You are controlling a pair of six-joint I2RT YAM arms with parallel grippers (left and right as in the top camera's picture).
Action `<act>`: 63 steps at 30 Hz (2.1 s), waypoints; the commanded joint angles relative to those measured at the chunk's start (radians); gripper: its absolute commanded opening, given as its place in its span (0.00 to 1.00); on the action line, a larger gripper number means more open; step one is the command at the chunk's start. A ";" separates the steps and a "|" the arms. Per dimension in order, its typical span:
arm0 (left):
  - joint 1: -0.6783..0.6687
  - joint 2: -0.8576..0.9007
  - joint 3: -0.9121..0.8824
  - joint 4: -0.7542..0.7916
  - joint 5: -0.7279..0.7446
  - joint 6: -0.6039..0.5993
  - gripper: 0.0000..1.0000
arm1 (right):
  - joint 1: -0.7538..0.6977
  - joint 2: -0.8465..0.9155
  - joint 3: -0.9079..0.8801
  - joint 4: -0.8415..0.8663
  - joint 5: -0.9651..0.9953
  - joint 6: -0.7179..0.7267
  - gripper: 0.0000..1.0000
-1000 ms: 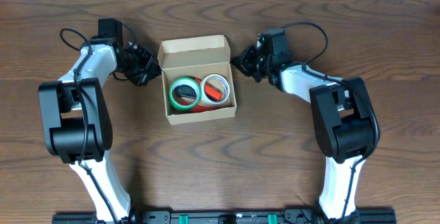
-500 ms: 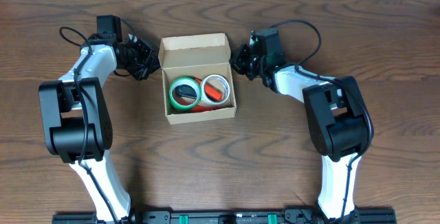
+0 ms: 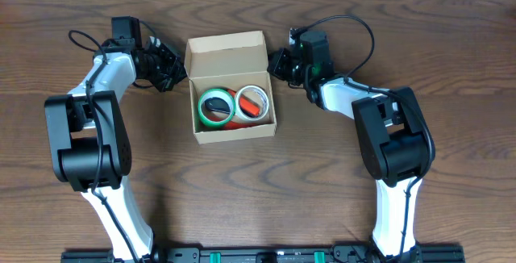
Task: Pack container
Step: 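Push the left and right side flaps inward with both grippers, then fold the top lid down over the box with the right gripper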
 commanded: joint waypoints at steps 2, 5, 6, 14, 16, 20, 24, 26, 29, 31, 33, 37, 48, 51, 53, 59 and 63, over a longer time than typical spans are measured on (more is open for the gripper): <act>-0.013 0.008 0.019 0.015 0.053 0.085 0.05 | 0.014 0.010 0.014 0.014 -0.045 -0.197 0.01; -0.013 0.008 0.019 0.039 0.055 0.118 0.05 | 0.014 0.010 0.014 0.053 -0.045 -0.261 0.01; -0.013 0.008 0.019 0.050 0.060 0.129 0.05 | 0.014 0.010 0.014 0.071 -0.045 -0.279 0.01; -0.013 0.008 0.019 0.197 0.140 0.155 0.06 | 0.009 0.009 0.014 0.187 -0.045 -0.379 0.01; -0.013 0.008 0.019 0.236 0.160 0.155 0.05 | 0.004 0.008 0.014 0.189 -0.049 -0.407 0.01; -0.011 0.007 0.019 0.289 0.185 0.179 0.05 | 0.000 0.004 0.014 0.189 -0.048 -0.469 0.01; -0.011 0.007 0.019 0.303 0.188 0.235 0.05 | -0.004 -0.005 0.014 0.191 -0.044 -0.529 0.01; -0.011 0.007 0.019 0.304 0.188 0.266 0.05 | -0.007 -0.014 0.014 0.190 -0.044 -0.557 0.01; -0.011 0.007 0.019 0.311 0.188 0.298 0.05 | -0.009 -0.031 0.014 0.190 -0.043 -0.590 0.01; -0.011 0.007 0.019 0.328 0.188 0.304 0.05 | -0.009 -0.043 0.014 0.190 -0.042 -0.609 0.01; -0.011 0.007 0.019 0.358 0.192 0.304 0.05 | -0.009 -0.059 0.014 0.190 -0.040 -0.622 0.01; -0.011 0.007 0.026 0.389 0.211 0.303 0.05 | -0.009 -0.093 0.014 0.185 -0.041 -0.630 0.01; 0.019 0.006 0.050 0.388 0.259 0.308 0.05 | -0.008 -0.177 0.014 0.128 -0.053 -0.640 0.01; 0.033 0.006 0.052 0.384 0.275 0.307 0.05 | -0.007 -0.209 0.014 0.088 -0.071 -0.641 0.01; 0.040 0.006 0.056 0.375 0.293 0.307 0.05 | -0.005 -0.233 0.014 0.058 -0.082 -0.640 0.01; 0.047 0.006 0.089 0.270 0.288 0.315 0.05 | 0.019 -0.326 0.014 -0.091 -0.082 -0.640 0.01; 0.047 0.006 0.129 0.150 0.264 0.320 0.05 | 0.055 -0.382 0.014 -0.209 -0.076 -0.637 0.01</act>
